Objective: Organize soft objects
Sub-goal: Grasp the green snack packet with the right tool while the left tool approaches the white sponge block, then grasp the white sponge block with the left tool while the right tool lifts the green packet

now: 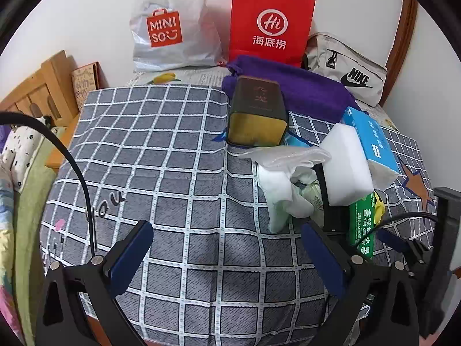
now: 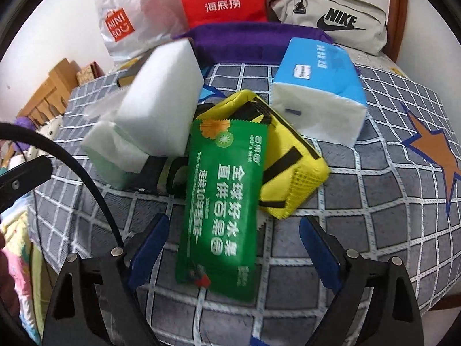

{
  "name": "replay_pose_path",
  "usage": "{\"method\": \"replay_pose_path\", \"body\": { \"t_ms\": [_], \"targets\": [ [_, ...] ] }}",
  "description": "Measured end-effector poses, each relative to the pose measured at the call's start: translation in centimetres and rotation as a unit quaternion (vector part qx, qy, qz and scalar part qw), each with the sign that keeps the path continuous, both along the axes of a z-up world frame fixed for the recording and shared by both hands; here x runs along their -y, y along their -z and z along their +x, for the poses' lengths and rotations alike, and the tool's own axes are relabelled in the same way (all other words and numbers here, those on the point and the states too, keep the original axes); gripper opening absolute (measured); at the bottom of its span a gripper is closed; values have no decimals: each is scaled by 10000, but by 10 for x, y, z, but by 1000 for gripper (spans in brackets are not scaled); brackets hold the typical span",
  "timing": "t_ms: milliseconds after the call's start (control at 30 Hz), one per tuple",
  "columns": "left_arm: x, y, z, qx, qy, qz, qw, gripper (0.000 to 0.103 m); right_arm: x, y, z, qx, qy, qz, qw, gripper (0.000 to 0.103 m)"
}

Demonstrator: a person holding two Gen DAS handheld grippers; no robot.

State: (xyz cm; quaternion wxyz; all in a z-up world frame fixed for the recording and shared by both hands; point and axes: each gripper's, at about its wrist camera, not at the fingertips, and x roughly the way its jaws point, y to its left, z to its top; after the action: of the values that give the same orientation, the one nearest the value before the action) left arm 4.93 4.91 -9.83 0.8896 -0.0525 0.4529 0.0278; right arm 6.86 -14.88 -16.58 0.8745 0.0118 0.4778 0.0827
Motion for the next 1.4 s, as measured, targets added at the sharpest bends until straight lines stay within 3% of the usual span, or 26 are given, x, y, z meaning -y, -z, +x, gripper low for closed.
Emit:
{"method": "replay_pose_path", "body": {
  "t_ms": [100,167,333,667,900,1067,1267,1400],
  "targets": [
    [-1,4,3,-44,39,2,10000,103,-9,8,4,33,10,-237,9997,74],
    [-2,5,4,-49,64,-21,10000,103,-5,4,2,201,101,-398,9990,50],
    [-2,8,8,-42,137,-79,9999,103,18,-5,-3,173,54,101,9998,47],
    [21,-7,16,173,636,-195,9976,103,25,-27,-15,371,-153,76,9992,46],
    [61,-21,34,300,1143,-108,9929,103,46,-32,-13,406,-16,216,9989,46],
    [81,-20,49,256,1202,-67,9924,103,65,-39,-12,523,106,202,9984,46],
    [102,-10,64,118,1301,150,9913,92,88,-40,-7,534,222,130,9982,46],
    [112,-1,72,-5,1319,282,9909,64,99,-36,-2,505,301,120,9982,46]
  ]
}}
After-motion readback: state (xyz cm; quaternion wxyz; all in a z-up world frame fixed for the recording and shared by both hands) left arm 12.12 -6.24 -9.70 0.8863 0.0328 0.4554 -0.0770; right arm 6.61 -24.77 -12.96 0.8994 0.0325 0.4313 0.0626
